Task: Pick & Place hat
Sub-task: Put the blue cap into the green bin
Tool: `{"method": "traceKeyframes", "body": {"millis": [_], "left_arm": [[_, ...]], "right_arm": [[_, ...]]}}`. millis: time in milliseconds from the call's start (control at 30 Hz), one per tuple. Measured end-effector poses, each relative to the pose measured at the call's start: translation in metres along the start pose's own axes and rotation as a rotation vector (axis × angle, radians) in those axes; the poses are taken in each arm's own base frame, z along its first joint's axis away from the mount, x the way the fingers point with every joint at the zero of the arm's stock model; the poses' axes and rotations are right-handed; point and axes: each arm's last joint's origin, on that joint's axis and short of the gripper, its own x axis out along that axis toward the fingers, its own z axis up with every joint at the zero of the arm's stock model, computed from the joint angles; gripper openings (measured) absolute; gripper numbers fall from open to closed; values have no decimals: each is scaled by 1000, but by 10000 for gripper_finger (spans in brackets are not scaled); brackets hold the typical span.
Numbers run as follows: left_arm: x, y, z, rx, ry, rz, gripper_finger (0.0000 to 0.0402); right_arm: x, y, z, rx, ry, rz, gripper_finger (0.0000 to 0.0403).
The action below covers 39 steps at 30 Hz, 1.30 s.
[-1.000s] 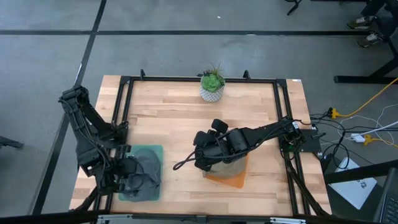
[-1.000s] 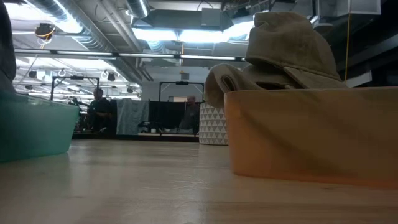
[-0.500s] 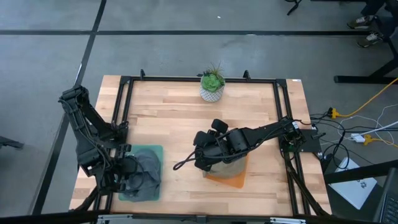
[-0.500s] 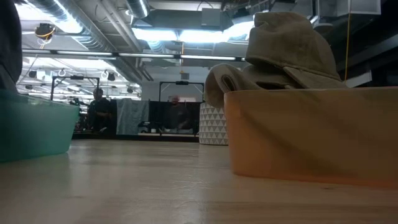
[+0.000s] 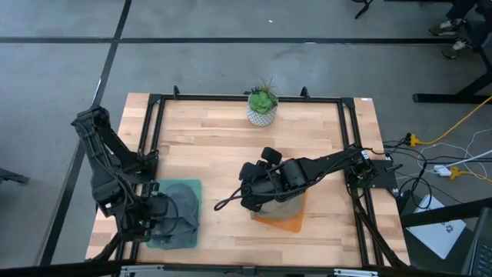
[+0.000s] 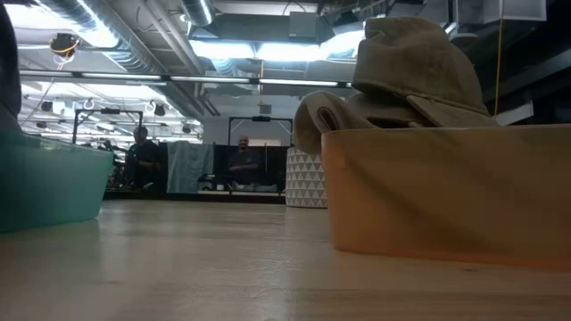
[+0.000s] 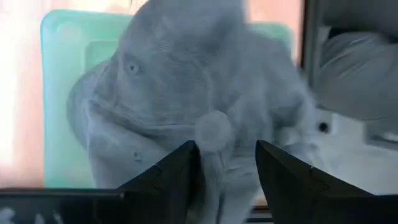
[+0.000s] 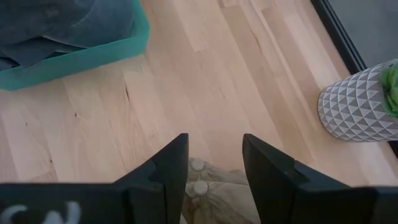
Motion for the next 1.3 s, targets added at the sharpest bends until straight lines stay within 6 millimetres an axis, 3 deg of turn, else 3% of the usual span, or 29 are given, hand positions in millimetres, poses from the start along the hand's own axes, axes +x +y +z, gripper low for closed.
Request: {"method": "traceKeyframes", "body": {"millis": [200, 367, 467, 700, 933, 1167, 1300], "left_arm": [[-29, -3, 11, 48, -100, -4, 135], [-41, 11, 16, 119, -302, 227, 107], [-41, 20, 18, 134, -325, 329, 86], [-3, 30, 20, 71, -140, 310, 8], [37, 19, 10, 76, 45, 36, 2], [43, 12, 0, 53, 13, 5, 1], [58, 13, -7, 55, 8, -6, 3]], "right_arm": [[0, 0, 0, -14, 0, -1, 152], [0, -1, 0, -14, 0, -1, 152], [0, -1, 0, -14, 0, -1, 152], [0, -1, 0, -14, 0, -1, 152], [0, -1, 0, -19, 0, -1, 152], [0, -1, 0, -43, 0, -2, 152], [0, -1, 0, -84, 1, -3, 152]]}}
